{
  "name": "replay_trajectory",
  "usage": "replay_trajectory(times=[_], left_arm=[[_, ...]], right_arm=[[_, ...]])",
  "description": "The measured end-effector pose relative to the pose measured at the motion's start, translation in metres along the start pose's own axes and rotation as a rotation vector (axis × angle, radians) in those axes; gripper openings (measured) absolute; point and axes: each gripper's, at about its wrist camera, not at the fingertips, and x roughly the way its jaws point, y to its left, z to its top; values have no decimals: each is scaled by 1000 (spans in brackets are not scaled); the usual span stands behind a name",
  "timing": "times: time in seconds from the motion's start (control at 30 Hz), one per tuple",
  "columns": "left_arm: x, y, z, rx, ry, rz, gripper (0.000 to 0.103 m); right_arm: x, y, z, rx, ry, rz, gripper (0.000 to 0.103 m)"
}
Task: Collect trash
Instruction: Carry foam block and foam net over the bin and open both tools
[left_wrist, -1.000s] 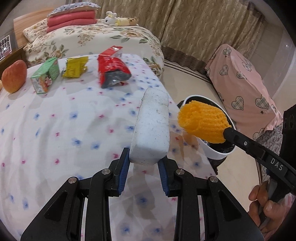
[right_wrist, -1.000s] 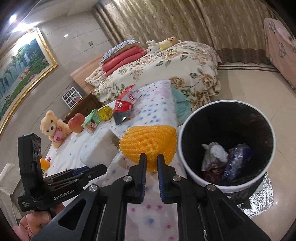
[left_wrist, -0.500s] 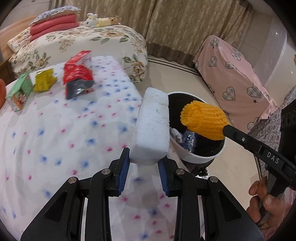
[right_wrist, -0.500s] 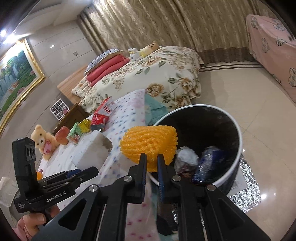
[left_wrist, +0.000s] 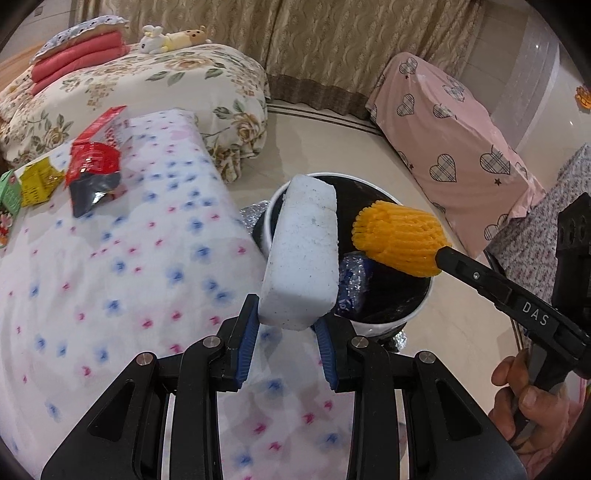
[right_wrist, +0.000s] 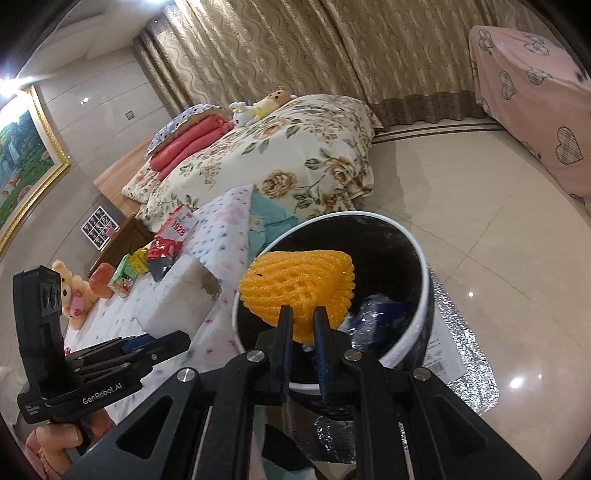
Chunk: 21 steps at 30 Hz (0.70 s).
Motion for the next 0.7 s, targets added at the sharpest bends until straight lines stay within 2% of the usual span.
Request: replay_trajectory(times=[0.7], left_arm=[[31,-23,22,50,44,-17,29]], right_arm=[[8,-14,8,2,10,-55,11]])
